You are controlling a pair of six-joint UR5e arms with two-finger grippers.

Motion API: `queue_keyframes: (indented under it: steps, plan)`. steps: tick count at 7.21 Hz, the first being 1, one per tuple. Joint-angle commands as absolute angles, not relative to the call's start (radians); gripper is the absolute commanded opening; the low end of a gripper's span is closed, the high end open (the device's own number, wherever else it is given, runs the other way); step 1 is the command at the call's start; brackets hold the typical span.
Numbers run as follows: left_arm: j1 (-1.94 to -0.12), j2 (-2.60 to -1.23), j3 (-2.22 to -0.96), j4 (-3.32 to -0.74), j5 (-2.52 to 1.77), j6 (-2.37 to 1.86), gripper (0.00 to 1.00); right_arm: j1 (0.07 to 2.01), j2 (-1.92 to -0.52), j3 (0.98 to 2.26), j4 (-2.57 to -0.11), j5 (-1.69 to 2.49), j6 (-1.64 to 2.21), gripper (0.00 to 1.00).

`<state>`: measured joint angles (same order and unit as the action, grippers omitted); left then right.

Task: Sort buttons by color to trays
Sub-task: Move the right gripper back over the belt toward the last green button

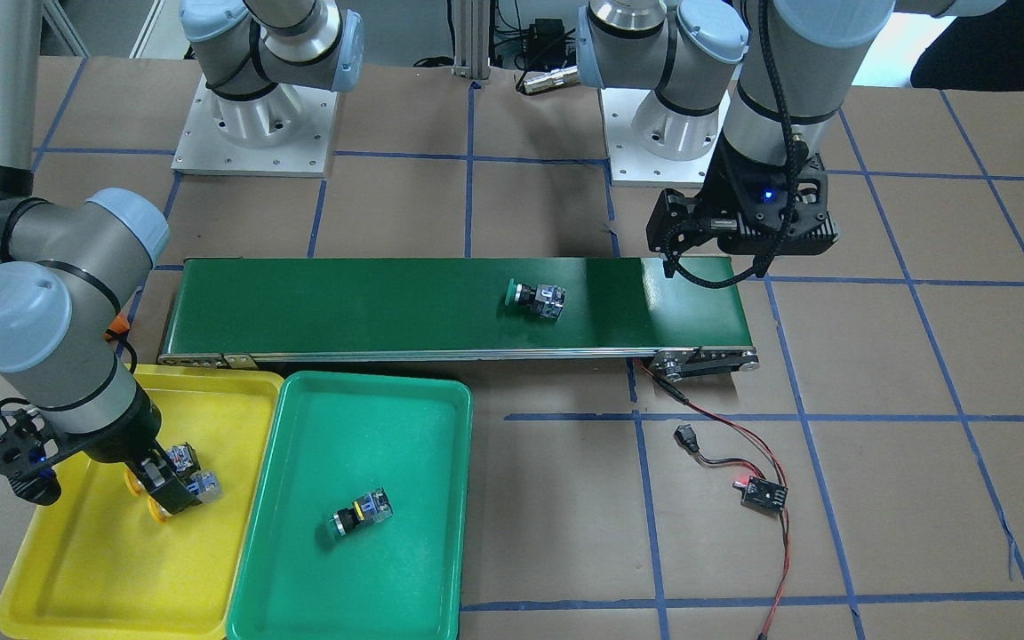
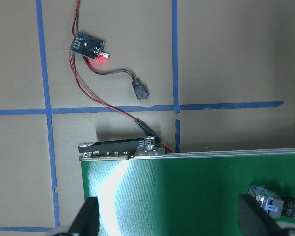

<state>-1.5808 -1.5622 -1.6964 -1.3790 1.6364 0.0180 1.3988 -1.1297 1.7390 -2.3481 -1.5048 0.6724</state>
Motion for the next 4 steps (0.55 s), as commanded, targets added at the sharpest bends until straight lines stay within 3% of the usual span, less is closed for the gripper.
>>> queue_keyframes:
  steps: [1, 4]
  plan:
    - [-1.583, -1.491, -1.706, -1.420, 1.632, 0.011, 1.00, 1.404, -1.242, 1.738, -2.216, -1.499, 0.686, 1.00]
    - [-1.577, -1.546, -1.689, -1.430, 1.638, 0.018, 1.00, 1.436, -1.509, 1.772, -1.900, -1.497, 0.845, 1.00]
